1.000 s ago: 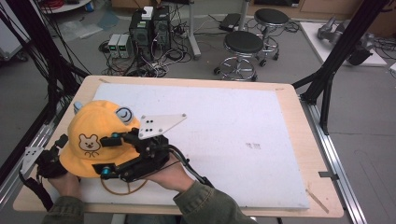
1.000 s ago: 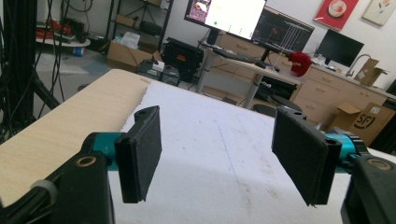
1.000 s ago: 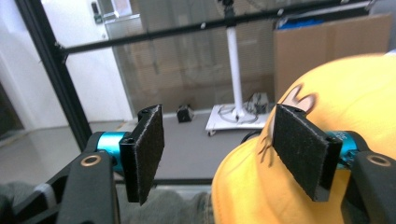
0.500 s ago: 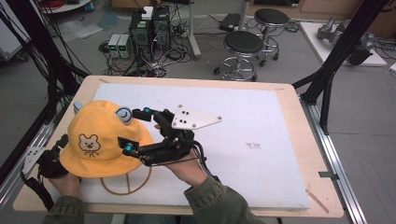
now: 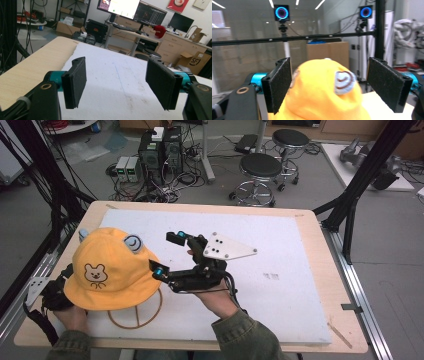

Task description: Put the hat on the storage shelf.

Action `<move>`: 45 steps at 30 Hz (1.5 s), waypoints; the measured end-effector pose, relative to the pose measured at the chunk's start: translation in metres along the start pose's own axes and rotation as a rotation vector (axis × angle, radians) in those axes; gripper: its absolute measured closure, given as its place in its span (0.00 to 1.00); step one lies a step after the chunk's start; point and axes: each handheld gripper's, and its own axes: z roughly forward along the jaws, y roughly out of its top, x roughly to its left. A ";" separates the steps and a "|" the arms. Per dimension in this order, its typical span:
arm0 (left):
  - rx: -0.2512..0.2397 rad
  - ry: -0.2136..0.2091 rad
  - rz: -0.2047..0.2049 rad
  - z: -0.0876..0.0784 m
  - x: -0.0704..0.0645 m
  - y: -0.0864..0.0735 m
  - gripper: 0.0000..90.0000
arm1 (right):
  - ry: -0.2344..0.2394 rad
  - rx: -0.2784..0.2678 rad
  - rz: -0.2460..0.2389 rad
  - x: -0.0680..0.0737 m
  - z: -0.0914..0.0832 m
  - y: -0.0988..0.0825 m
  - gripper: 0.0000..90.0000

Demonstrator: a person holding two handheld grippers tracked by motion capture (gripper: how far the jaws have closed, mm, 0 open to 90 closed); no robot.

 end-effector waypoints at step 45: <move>0.019 -0.023 0.023 -0.001 -0.009 -0.003 0.37 | -0.507 0.157 -0.025 -0.045 -0.147 -0.047 0.21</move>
